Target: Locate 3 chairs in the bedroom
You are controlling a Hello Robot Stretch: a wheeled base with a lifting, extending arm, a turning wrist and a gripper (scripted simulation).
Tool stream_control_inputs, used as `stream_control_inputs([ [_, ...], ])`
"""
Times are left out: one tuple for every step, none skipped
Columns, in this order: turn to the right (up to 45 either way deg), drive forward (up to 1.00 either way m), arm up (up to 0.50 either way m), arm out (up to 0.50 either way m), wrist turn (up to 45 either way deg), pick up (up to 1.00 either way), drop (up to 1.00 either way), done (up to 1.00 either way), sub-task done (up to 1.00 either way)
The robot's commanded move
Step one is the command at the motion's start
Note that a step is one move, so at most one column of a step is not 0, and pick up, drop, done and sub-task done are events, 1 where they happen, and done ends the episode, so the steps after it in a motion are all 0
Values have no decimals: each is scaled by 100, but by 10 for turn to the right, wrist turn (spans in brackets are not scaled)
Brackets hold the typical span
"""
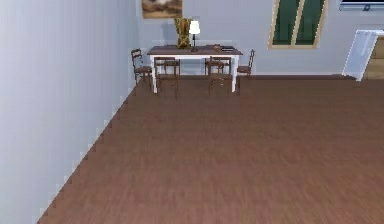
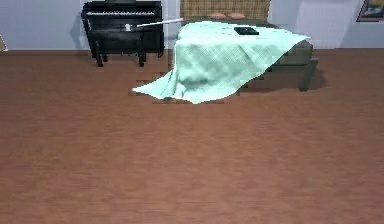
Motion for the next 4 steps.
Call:
stream_control_inputs([
  [450, 0, 0, 0, 0, 0, 0, 0, 0],
  [420, 0, 0, 0, 0, 0, 0, 0, 0],
  [0, 30, 0, 0, 0, 0, 0, 0, 0],
  [-450, 0, 0, 0, 0, 0, 0, 0, 0],
])
